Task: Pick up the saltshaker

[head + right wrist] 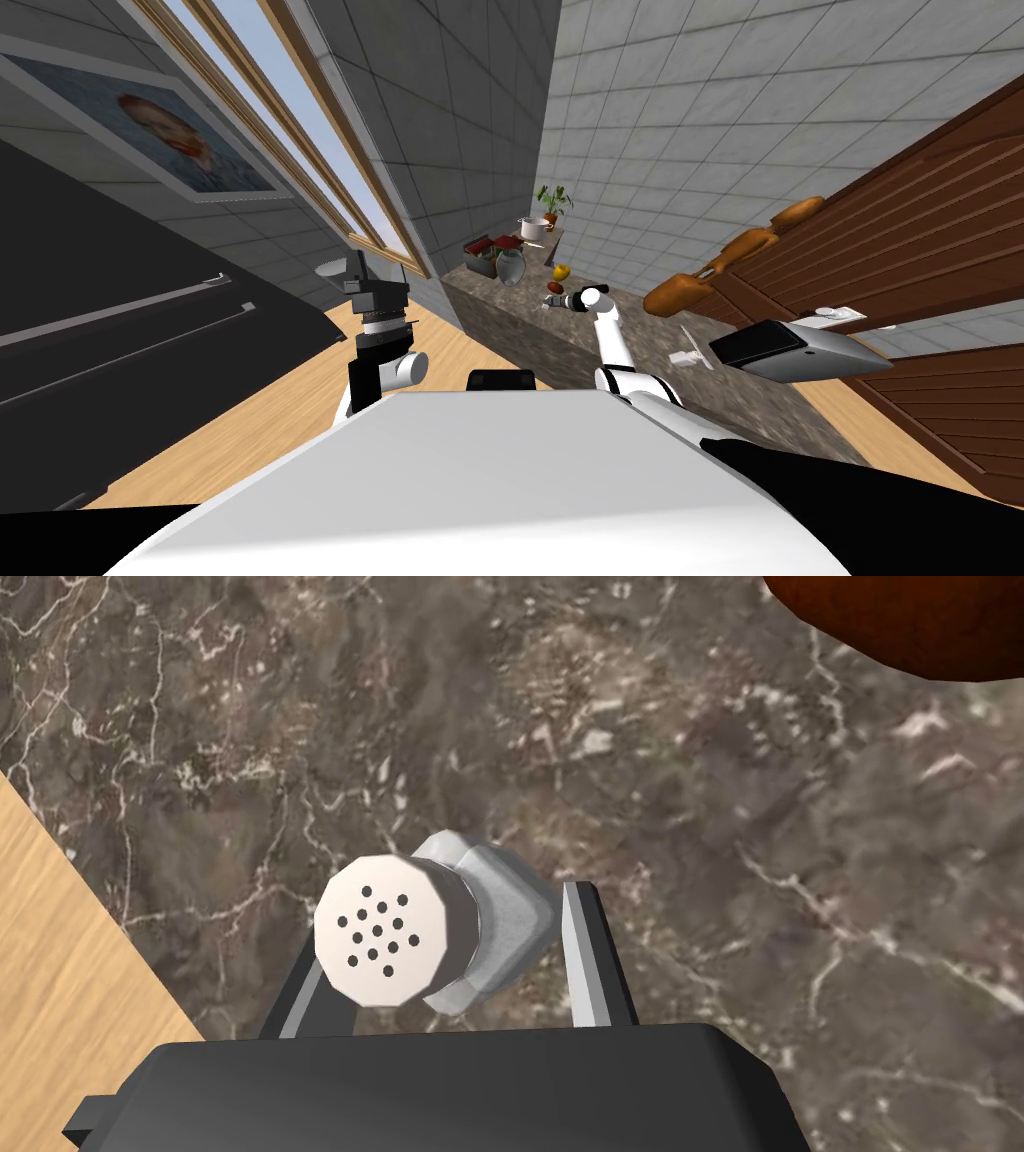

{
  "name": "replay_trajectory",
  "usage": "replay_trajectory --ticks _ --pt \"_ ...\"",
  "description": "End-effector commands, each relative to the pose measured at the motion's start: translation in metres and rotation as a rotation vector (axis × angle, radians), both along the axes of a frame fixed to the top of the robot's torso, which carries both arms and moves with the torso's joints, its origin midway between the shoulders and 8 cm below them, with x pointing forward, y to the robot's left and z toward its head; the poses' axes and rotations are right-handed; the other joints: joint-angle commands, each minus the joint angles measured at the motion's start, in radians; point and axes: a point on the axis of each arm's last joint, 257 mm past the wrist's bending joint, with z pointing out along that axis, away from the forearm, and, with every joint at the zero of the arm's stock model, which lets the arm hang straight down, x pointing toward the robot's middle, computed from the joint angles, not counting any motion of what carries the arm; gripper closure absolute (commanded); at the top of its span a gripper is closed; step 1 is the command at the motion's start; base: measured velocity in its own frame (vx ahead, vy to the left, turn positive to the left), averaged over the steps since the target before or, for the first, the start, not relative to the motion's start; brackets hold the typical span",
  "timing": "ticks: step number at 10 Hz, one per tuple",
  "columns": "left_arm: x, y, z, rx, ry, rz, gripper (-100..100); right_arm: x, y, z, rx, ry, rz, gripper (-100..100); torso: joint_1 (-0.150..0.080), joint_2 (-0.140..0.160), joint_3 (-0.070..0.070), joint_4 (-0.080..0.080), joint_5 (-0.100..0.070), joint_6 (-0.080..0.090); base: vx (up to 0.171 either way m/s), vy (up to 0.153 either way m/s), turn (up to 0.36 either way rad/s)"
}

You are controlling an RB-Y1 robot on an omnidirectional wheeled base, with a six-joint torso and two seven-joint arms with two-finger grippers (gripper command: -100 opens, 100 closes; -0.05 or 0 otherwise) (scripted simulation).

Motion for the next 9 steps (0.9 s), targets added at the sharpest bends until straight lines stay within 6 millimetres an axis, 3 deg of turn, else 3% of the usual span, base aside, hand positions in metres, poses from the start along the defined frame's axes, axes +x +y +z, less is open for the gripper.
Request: replay_trajectory --ticks 1,3,4,5,7,9 --pt "0.0 0.0 0.0 0.0 0.0 0.0 0 0.0 0.0 0.0 0.0 0.0 0.0 100 0.0 0.0 0.0 0.0 0.0 0.0 0.0 0.0 0.0" --pt "0.0 0.0 0.0 0.0 0.0 0.0 0 0.0 0.0 0.0 0.001 0.0 0.0 100 0.0 0.0 0.0 0.0 0.0 0.0 0.0 0.0 0.0" --pt "0.0 0.0 0.0 0.0 0.0 0.0 0 0.0 0.0 0.0 0.001 0.0 0.0 0 0.0 0.0 0.0 0.0 0.0 0.0 0.0 0.0 0.0" --pt "0.0 0.0 0.0 0.0 0.0 0.0 0 0.0 0.016 0.004 0.001 0.002 0.017 100 0.0 0.0 0.0 0.0 0.0 0.0 -0.011 -0.051 -0.144" --pt "0.0 0.0 0.0 0.0 0.0 0.0 0 0.002 0.036 0.011 0.0 0.002 0.036 100 -0.006 0.001 0.001 0.0 -0.001 0.001 -0.022 -0.091 -0.114" --pt "0.0 0.0 0.0 0.0 0.0 0.0 0 0.003 0.038 0.011 -0.001 0.001 0.037 100 -0.006 0.002 0.001 0.001 -0.001 0.001 -0.013 -0.048 -0.029"
